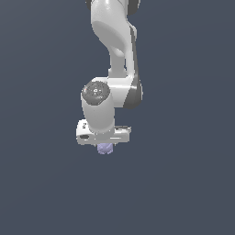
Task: Pick up the object and move it to a goal position.
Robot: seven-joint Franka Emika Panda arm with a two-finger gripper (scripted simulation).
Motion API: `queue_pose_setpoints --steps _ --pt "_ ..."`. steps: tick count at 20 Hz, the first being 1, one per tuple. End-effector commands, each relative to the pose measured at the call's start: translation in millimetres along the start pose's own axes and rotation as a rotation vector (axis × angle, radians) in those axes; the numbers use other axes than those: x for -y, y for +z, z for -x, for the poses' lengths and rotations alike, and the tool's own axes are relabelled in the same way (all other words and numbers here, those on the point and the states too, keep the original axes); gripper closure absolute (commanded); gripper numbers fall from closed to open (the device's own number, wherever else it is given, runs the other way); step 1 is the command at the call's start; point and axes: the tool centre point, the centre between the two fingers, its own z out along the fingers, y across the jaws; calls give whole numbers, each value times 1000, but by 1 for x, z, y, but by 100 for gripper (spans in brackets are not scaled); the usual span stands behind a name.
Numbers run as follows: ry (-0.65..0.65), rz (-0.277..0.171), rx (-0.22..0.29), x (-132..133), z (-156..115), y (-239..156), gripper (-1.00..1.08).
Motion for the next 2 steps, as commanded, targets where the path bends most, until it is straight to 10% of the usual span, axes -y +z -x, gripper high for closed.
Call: queue_pose_setpoints --steps 1,2 --pt "-1 -1 2 -2 -1 -4 108" --pt "-1 -1 2 -2 -1 -4 108"
